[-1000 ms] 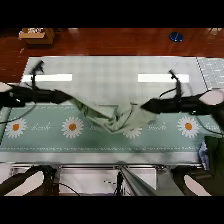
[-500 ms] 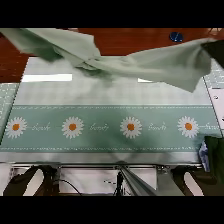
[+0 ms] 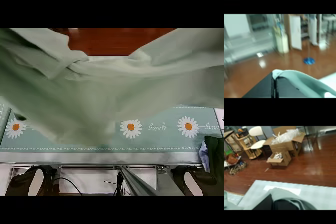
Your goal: Fold the shirts.
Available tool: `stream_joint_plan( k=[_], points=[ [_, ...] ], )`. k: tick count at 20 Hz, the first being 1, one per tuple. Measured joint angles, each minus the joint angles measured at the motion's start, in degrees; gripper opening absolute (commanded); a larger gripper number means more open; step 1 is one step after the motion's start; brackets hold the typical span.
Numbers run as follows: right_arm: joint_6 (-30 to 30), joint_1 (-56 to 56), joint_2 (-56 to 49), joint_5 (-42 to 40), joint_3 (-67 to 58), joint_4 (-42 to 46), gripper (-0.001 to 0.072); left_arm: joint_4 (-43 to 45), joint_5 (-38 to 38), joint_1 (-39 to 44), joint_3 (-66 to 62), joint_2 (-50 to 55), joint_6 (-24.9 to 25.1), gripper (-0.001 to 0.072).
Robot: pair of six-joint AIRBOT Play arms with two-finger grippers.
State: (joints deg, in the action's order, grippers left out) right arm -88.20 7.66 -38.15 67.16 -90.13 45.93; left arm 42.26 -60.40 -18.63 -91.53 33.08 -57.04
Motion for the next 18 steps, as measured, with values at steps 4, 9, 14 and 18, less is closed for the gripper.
stream_joint_plan(
  k=[4,9,14,18],
  points=[
    [-5.1,0.0,0.0,4.7,-8.1,-0.7,0.0036,4.1,-1.1,0.0,-7.9,-2.4,-3.7,0.0018],
    [-14.9,0.0,0.0,13.2,-15.1,-0.4,0.0036,9.9,-11.0,0.0,-14.5,-3.1,-14.0,0.0018],
    [-19.4,0.0,-2.1,27.8,-16.7,7.1,0.0036,14.4,-23.1,-2.1,-15.9,-1.7,-19.0,0.0018],
    [-16.5,-0.1,-8.4,35.1,-15.8,12.2,0.0036,14.7,-29.3,-3.0,-11.0,3.0,-20.5,0.0018]
  ],
)
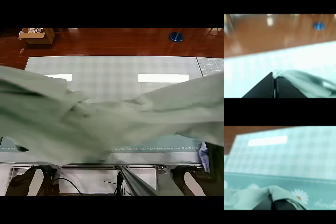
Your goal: Fold the shirts.
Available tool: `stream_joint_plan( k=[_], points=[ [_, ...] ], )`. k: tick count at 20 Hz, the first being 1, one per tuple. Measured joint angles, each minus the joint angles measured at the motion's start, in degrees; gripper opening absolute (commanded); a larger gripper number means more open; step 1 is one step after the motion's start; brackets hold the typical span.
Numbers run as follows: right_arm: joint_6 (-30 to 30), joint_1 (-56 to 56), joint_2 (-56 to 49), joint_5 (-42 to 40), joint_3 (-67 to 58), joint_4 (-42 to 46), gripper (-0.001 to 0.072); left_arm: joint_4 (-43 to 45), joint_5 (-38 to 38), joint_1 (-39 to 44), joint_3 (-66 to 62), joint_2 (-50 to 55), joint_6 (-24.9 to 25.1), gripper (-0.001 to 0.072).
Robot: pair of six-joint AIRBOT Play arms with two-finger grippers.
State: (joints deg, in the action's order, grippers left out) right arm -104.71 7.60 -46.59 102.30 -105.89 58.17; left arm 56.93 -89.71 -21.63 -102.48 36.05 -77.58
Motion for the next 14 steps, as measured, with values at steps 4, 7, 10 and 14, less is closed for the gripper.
stream_joint_plan(
  k=[4,7,10,14],
  points=[
    [5.4,0.0,-11.1,1.9,2.2,1.6,0.0036,-3.4,-1.0,0.3,8.7,8.0,1.5,0.0019],
    [9.2,0.0,-21.1,-1.5,2.8,2.0,0.0036,-4.6,2.4,3.5,13.5,16.5,3.7,0.0019],
    [12.8,0.0,-31.0,-7.8,3.1,1.2,0.0037,-5.6,8.4,8.7,15.5,26.8,6.4,0.002],
    [15.9,0.0,-42.1,-17.6,3.1,-1.9,0.0037,-6.1,17.9,15.5,16.3,39.6,12.2,0.002]
  ],
)
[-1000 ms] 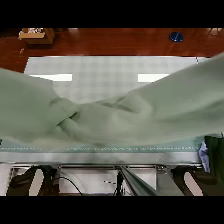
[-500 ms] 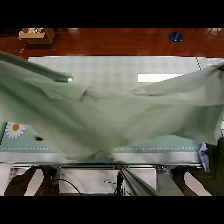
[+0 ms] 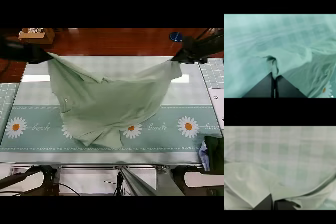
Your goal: Fold the shirts.
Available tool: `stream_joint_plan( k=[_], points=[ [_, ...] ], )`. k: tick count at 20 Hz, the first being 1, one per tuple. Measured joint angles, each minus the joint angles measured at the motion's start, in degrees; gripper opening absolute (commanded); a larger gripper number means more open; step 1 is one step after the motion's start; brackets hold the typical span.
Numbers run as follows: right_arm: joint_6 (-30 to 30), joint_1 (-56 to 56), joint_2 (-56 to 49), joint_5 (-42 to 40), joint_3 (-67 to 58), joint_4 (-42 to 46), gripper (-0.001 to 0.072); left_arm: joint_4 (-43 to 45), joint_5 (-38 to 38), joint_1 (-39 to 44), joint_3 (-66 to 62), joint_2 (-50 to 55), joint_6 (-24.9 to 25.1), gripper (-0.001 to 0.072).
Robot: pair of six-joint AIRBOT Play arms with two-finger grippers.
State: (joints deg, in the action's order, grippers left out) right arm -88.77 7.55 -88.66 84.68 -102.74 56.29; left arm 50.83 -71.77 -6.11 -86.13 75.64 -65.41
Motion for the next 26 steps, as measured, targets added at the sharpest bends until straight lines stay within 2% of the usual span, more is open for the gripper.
stream_joint_plan(
  k=[5,9,13,14,15,16,17,18,22,26],
  points=[
    [1.2,0.0,-9.9,-9.3,0.0,-2.5,0.0037,0.0,4.5,3.6,0.3,10.6,4.3,0.002],
    [1.5,-0.3,-14.7,-15.0,0.0,-3.0,0.0038,0.2,6.1,4.1,0.3,14.3,5.1,0.002],
    [2.4,-1.9,-18.2,-19.2,0.0,-3.2,0.0041,4.3,7.5,4.2,0.3,15.5,5.0,0.002],
    [2.8,-2.5,-18.9,-20.1,0.0,-3.2,0.0128,5.8,7.7,4.2,0.3,15.6,4.3,0.003],
    [3.2,-3.1,-19.5,-21.0,0.0,-3.2,0.0242,7.1,8.1,4.2,0.3,15.6,3.5,0.0127],
    [3.6,-3.6,-19.8,-21.7,0.0,-3.3,0.0333,8.1,8.2,4.2,0.3,15.7,2.8,0.0327],
    [3.9,-4.0,-20.0,-22.4,0.0,-3.4,0.0371,8.9,8.3,4.2,0.3,15.7,2.2,0.0549],
    [4.6,-4.2,-20.0,-22.6,0.0,-3.5,0.0371,9.7,8.0,4.1,0.2,15.7,1.6,0.0636],
    [8.4,-1.6,-15.4,-21.0,-0.2,-2.0,0.0371,15.3,1.2,1.7,-2.6,14.6,-3.0,0.0634],
    [10.2,4.6,-8.2,-13.6,-0.2,12.2,0.039,17.6,-9.2,-4.9,-0.1,10.2,-8.8,0.0633]
  ],
)
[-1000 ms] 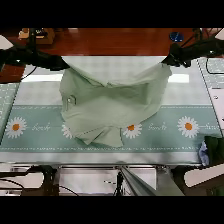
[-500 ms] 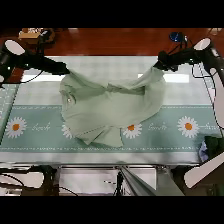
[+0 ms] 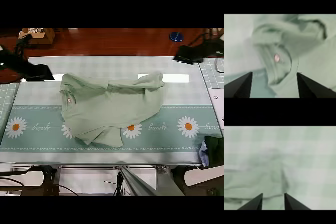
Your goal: Fold the shirts.
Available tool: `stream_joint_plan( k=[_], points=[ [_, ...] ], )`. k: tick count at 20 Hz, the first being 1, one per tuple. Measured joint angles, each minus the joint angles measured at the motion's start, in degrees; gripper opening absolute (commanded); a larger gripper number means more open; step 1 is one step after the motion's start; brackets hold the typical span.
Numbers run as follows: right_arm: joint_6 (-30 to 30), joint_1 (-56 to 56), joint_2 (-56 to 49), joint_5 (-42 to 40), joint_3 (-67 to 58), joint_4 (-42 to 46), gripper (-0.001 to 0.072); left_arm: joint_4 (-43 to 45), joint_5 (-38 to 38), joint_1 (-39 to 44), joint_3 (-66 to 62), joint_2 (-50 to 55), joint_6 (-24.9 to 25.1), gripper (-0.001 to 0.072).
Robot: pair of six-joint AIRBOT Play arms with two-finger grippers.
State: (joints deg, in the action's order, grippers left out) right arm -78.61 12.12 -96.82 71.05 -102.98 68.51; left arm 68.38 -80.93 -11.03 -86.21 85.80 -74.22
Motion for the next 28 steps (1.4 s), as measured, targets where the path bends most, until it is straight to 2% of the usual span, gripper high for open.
stream_joint_plan(
  k=[2,3,7,11,15,22,25,26,27,28],
  points=[
    [0.1,4.2,1.9,4.0,0.6,4.6,0.041,-2.2,-1.7,-2.9,6.7,-4.1,-1.2,0.0633],
    [0.1,6.5,2.4,5.4,1.6,4.7,0.0453,-3.9,-2.4,-3.8,11.1,-6.4,-1.2,0.0633],
    [1.6,13.7,3.5,9.3,9.6,-2.2,0.0462,-8.6,-3.0,-5.7,32.9,-15.3,0.1,0.0633],
    [4.5,16.1,3.8,10.8,18.2,-7.2,0.0462,-15.5,-0.5,-6.1,47.7,-19.4,1.9,0.0633],
    [6.1,16.3,3.9,10.2,22.0,-10.0,0.0461,-20.5,3.6,-3.7,54.5,-20.5,2.5,0.0633],
    [7.3,16.3,5.0,9.6,23.3,-11.6,0.0461,-22.7,10.7,3.6,57.0,-17.9,0.4,0.0633],
    [7.6,16.3,5.7,9.4,23.4,-11.8,0.0461,-24.7,12.8,6.2,57.1,-15.0,-0.7,0.0499],
    [7.7,16.3,5.9,9.4,23.4,-11.9,0.0461,-26.2,14.0,7.3,57.2,-13.9,-0.9,0.042],
    [7.7,16.3,6.1,9.4,23.4,-12.0,0.0461,-28.0,16.2,8.4,57.2,-12.9,-1.1,0.03],
    [7.7,16.3,6.3,9.4,23.4,-12.1,0.0461,-29.9,18.5,9.5,57.2,-12.1,-1.1,0.0218]
  ],
)
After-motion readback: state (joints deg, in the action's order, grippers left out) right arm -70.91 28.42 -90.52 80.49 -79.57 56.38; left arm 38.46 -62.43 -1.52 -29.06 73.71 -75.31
